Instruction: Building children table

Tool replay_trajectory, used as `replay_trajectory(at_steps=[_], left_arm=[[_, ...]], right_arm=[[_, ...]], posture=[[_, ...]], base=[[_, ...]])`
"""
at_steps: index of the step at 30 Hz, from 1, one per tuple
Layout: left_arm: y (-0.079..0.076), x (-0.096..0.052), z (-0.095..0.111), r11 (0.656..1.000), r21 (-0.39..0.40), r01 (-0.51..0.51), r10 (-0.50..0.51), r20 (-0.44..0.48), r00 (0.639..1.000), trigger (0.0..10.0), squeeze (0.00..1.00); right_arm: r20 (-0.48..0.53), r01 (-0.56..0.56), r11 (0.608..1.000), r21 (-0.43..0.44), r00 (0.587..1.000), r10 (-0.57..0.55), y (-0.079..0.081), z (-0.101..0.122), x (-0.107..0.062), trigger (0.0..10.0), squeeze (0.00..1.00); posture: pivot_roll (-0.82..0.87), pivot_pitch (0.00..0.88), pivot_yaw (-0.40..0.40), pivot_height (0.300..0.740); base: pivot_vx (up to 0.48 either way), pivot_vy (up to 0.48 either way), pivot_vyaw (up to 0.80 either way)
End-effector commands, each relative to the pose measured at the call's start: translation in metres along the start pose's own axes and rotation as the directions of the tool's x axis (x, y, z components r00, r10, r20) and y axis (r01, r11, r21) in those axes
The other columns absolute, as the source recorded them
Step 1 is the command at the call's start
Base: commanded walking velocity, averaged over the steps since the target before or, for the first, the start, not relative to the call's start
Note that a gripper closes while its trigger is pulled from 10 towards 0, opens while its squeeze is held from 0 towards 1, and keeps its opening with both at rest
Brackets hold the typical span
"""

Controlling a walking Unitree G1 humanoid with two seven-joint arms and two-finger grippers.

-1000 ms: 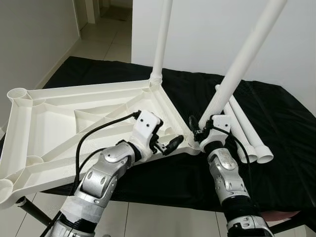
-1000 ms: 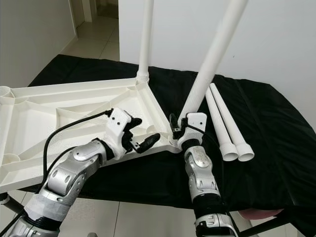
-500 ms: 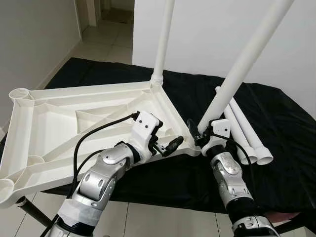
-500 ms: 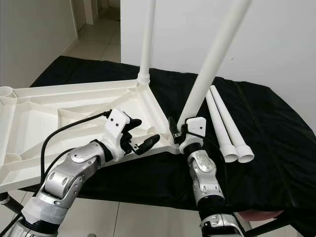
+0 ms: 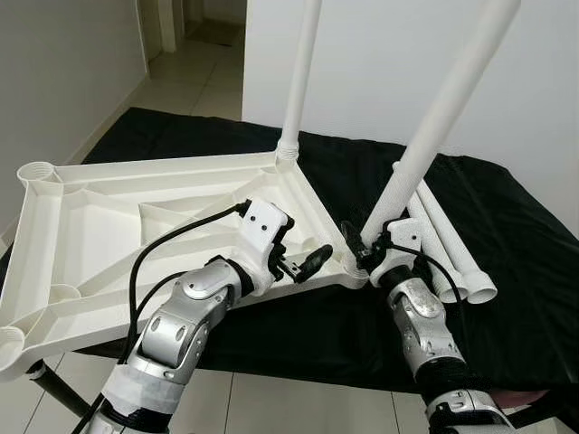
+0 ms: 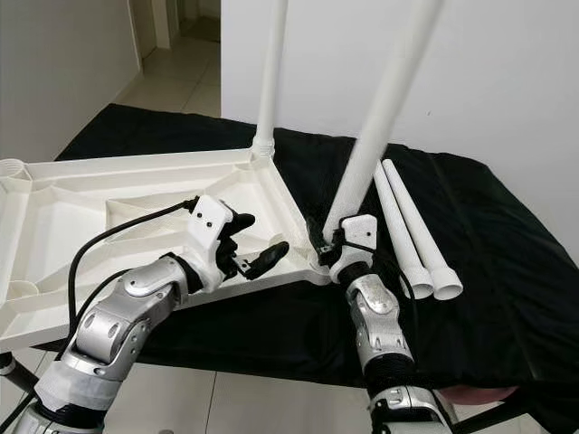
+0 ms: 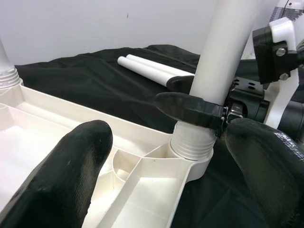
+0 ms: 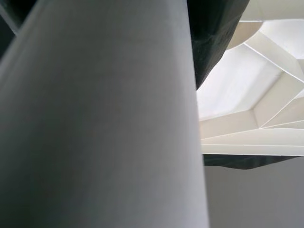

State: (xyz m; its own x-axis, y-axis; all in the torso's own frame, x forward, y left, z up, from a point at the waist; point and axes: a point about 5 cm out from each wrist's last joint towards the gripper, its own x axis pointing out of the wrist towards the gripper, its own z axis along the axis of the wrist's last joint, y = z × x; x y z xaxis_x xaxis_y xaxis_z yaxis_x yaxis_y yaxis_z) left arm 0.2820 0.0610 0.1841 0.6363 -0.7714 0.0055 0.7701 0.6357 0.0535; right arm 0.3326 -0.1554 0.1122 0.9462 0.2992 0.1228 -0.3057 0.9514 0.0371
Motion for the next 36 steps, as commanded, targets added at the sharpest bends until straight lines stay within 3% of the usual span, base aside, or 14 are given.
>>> replay_trajectory(at_steps=[1,15,21,27,36], left_arm=[[0.001,0.0,0.001,0.999,0.002,-0.053,0.053,-0.001,0.999,10.0,0.0],[0.001,0.0,0.005,0.998,0.001,-0.061,0.061,0.012,0.998,10.0,0.0],[-0.001,0.0,0.005,0.998,-0.002,-0.059,0.059,0.014,0.998,10.0,0.0],[-0.001,-0.001,0.005,0.998,-0.004,-0.059,0.059,0.013,0.998,10.0,0.0],[-0.002,-0.001,0.004,0.998,-0.007,-0.058,0.058,0.012,0.998,10.0,0.0]], right_arm=[[-0.185,0.035,0.997,0.065,0.982,-0.022,-0.001,-0.038,-0.019,10.0,0.0],[-0.271,0.111,0.986,0.123,0.96,-0.074,-0.002,-0.049,-0.019,10.0,0.0],[-0.228,0.134,0.988,0.071,0.967,-0.114,0.0,-0.05,-0.024,10.0,0.0],[-0.235,0.171,0.981,0.094,0.961,-0.145,0.003,-0.053,-0.028,10.0,0.0],[-0.213,0.258,0.964,0.07,0.948,-0.238,0.013,-0.046,-0.019,10.0,0.0]], posture=[[0.02,0.0,-0.079,0.74],[0.02,0.0,-0.087,0.74],[0.02,0.0,-0.091,0.74],[0.01,0.0,-0.095,0.74],[0.01,0.0,-0.097,0.74]], base=[[0.0,0.0,0.0],[0.0,0.0,0.0],[0.0,0.0,0.0],[0.0,0.0,0.0],[0.0,0.0,0.0]])
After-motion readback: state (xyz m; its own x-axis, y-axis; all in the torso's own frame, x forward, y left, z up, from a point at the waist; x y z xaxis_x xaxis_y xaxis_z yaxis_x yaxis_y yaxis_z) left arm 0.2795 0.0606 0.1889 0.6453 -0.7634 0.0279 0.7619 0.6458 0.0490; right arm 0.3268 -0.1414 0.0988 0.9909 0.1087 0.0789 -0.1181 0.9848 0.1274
